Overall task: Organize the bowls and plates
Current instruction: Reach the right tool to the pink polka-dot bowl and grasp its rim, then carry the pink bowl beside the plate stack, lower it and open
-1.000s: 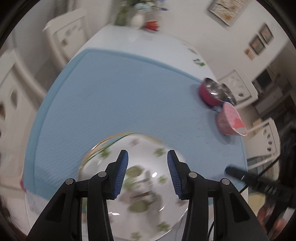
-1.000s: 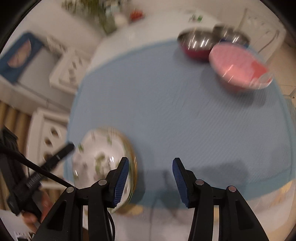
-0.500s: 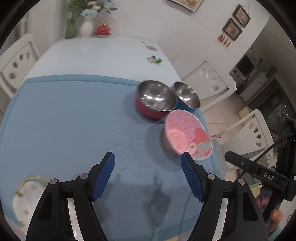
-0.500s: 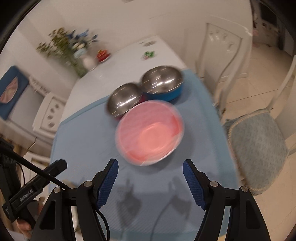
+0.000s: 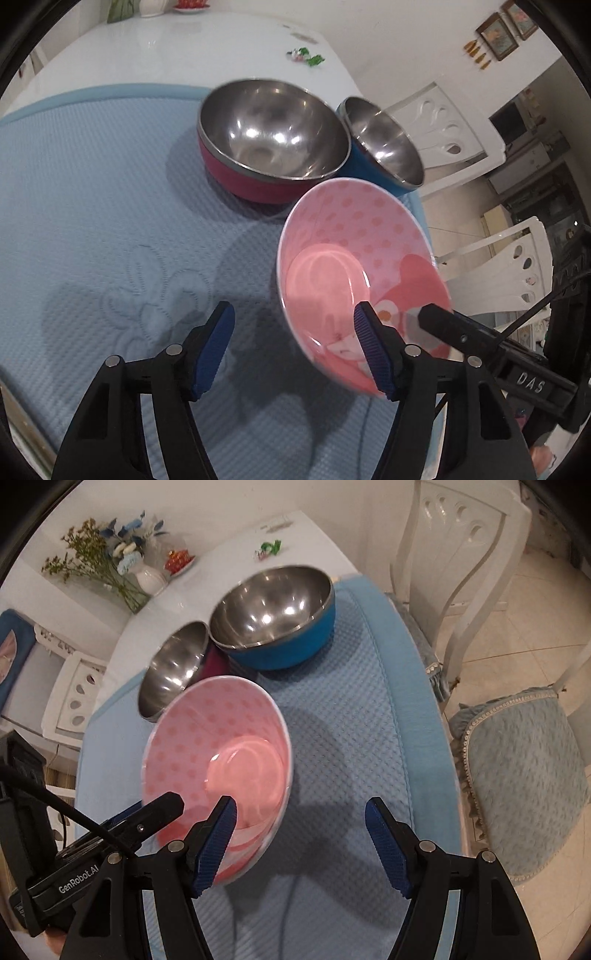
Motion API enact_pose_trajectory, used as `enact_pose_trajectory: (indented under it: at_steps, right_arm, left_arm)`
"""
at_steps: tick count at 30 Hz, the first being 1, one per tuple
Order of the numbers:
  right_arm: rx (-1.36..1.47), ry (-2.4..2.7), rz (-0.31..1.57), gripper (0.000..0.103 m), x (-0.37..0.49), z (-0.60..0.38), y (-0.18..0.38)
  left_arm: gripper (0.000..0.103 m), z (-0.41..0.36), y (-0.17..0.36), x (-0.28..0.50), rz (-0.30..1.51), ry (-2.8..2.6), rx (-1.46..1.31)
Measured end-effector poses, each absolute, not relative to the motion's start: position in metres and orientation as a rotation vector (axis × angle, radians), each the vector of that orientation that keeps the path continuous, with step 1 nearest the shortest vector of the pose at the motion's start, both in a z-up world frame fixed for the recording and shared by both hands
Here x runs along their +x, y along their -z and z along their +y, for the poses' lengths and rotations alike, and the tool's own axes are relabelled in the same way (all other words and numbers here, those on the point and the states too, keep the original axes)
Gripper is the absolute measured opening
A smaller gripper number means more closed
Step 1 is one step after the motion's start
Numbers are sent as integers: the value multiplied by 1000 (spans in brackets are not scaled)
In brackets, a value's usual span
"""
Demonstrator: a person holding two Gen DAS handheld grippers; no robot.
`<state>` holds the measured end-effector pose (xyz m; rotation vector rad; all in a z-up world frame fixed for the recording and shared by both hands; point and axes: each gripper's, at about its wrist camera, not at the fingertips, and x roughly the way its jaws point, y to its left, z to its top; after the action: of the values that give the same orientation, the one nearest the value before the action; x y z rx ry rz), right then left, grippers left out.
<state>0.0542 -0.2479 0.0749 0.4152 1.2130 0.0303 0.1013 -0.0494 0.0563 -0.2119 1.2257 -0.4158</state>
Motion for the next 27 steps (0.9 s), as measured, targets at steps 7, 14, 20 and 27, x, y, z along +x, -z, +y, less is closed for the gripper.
enact_pose_trajectory:
  at_steps: [7,14,20,27]
  right_arm:
    - [393,-60,1232,48,66,-244,-57]
    - [359,-129,1221,19,67,-231,-58]
    - [356,-133,1237,19,54,-223,-66]
    - [349,-152,1236,20,27,-211,-92]
  left_arm:
    - [35,-62,-42,106,1244,405,-193]
    - [13,-70,-43,100,1215,402,-138]
    - [13,-66,-56,86,1197,409,-128]
    - [13,-51,-83,60,1163,419,-134]
